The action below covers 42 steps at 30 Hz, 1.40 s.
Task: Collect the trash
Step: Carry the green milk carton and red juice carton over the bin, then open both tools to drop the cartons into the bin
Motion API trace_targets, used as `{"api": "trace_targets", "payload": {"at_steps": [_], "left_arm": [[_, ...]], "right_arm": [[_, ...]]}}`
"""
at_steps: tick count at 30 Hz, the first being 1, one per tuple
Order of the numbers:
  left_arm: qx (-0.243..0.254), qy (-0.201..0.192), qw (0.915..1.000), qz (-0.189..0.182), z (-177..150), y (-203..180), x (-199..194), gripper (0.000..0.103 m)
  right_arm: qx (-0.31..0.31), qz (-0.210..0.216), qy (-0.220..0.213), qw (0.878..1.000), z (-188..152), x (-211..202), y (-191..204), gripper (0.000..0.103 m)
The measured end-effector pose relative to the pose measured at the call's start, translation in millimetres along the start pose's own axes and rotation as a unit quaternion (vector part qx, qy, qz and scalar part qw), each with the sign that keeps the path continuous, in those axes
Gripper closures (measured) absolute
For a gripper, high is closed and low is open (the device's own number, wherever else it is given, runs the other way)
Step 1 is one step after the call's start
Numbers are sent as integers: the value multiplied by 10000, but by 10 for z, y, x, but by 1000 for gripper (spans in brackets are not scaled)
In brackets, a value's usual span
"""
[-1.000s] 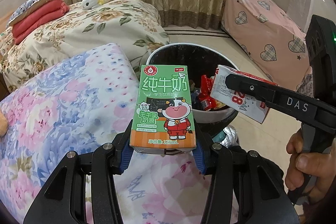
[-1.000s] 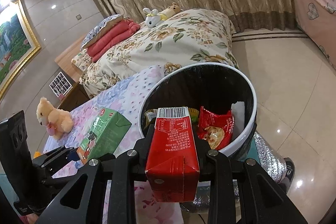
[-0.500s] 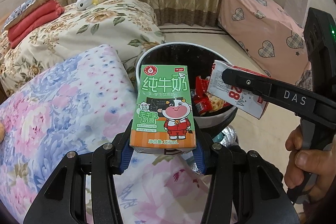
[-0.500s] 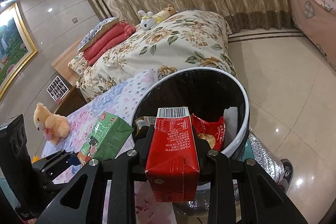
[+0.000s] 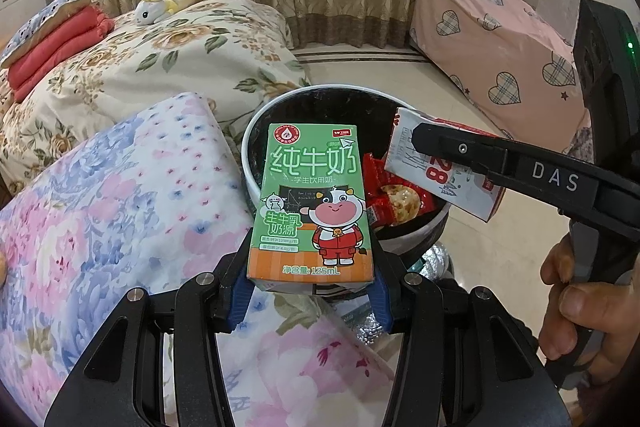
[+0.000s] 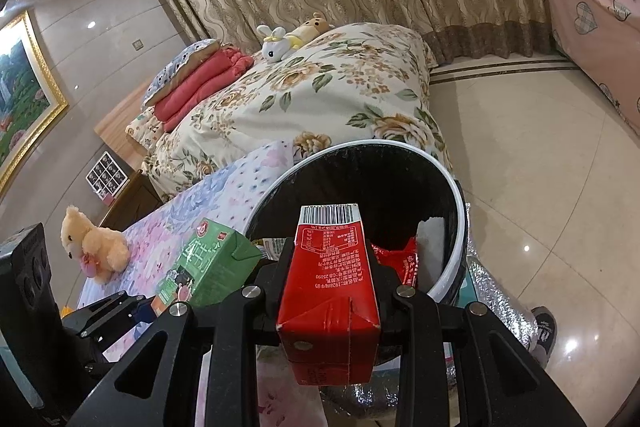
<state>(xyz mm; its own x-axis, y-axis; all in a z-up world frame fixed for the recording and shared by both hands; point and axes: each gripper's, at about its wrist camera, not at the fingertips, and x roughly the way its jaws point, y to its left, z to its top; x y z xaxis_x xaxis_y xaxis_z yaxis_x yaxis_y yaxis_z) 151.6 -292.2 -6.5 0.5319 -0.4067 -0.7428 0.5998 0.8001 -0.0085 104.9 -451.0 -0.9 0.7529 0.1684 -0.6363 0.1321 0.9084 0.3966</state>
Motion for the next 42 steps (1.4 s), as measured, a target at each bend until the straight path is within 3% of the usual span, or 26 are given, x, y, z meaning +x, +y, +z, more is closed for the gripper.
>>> {"api": "trace_targets", "payload": {"at_steps": [38, 41, 42], "left_arm": [[102, 238, 9996, -132, 368, 8, 405, 55], [75, 245, 9995, -160, 394, 10, 427, 55], [77, 248, 9995, -178, 400, 4, 431, 50]], "right_arm": [[380, -71, 87, 9992, 290, 275, -257, 74], [387, -106, 107, 9991, 312, 299, -269, 70], [399, -126, 99, 9991, 316, 303, -275, 69]]}}
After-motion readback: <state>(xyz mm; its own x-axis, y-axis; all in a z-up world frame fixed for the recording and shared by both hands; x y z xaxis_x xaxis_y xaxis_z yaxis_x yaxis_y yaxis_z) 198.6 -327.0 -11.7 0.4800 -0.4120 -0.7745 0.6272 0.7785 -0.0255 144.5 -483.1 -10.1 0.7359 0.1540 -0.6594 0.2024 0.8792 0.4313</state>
